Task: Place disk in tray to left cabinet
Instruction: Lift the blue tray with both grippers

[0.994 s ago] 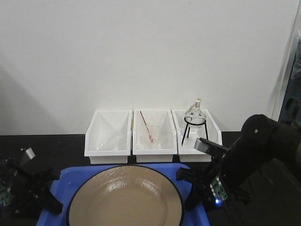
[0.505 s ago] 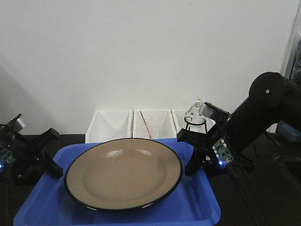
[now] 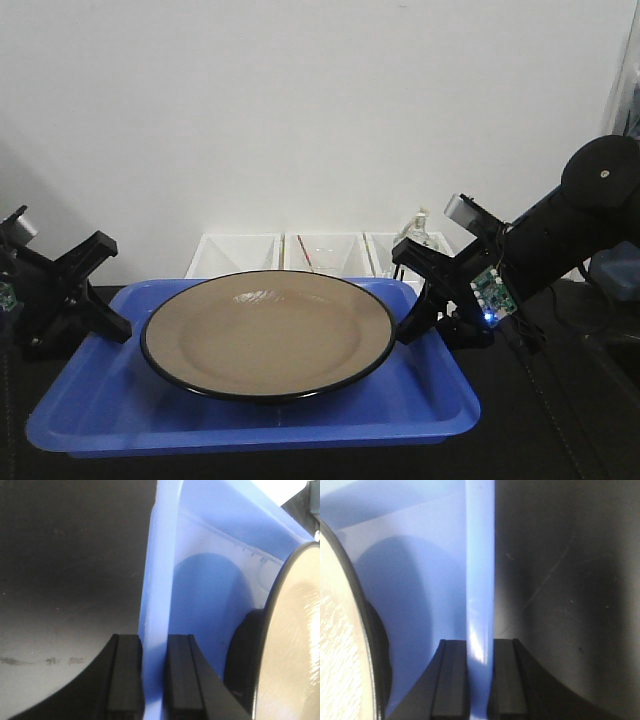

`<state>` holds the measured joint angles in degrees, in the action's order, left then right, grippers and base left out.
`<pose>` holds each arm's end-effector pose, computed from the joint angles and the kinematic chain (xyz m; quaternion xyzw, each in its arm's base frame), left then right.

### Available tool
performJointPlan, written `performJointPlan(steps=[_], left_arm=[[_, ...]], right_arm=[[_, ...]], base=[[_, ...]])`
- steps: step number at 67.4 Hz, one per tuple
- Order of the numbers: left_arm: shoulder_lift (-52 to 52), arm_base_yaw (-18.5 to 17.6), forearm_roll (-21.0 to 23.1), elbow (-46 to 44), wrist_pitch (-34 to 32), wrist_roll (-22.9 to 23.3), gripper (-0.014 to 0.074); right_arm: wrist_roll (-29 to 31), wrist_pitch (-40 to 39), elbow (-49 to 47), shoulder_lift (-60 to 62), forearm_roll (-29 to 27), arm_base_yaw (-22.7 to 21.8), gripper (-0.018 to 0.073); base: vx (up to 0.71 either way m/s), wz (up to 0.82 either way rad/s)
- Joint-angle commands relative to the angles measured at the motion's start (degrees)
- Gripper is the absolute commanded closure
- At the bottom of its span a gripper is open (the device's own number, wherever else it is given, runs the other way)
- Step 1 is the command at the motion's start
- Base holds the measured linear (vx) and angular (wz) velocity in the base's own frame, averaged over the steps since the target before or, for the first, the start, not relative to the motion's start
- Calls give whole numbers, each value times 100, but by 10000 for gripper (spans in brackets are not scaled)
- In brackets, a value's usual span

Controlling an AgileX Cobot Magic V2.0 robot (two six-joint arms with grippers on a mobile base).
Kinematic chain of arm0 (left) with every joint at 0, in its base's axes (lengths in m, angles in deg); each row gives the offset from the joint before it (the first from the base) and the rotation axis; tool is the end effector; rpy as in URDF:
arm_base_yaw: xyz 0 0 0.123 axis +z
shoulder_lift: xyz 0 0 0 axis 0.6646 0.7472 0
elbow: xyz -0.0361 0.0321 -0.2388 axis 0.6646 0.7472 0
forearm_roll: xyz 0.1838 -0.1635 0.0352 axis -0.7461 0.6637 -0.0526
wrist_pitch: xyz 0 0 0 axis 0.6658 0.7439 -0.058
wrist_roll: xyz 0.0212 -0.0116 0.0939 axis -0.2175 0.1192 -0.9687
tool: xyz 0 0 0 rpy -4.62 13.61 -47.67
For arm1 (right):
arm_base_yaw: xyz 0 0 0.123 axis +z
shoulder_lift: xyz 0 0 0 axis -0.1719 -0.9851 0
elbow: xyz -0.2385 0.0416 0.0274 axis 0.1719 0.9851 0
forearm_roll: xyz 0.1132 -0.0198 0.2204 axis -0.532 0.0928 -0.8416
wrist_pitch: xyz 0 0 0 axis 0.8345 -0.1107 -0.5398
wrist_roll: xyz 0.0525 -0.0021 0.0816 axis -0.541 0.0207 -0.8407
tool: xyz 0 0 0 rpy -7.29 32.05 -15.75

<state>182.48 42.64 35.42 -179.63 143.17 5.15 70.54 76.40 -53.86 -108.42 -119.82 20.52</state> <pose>0.3400 -0.0512 0.3113 -0.1456 0.9193 -0.3388 0.1375 0.3664 0.1182 0.3011 0.0513 0.9457 0.3003 0.1133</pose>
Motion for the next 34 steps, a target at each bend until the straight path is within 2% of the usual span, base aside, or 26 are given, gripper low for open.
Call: performJointPlan(steps=[1,34], left_arm=[[-368,-134,982,-211,179,156,597],[-384,-134,982,-211,174,151,597]], right_arm=[[4,111,-268,352,-922,82,564],[4,107,-268,352,-917,82,564]], base=[[0,0],[0,0]])
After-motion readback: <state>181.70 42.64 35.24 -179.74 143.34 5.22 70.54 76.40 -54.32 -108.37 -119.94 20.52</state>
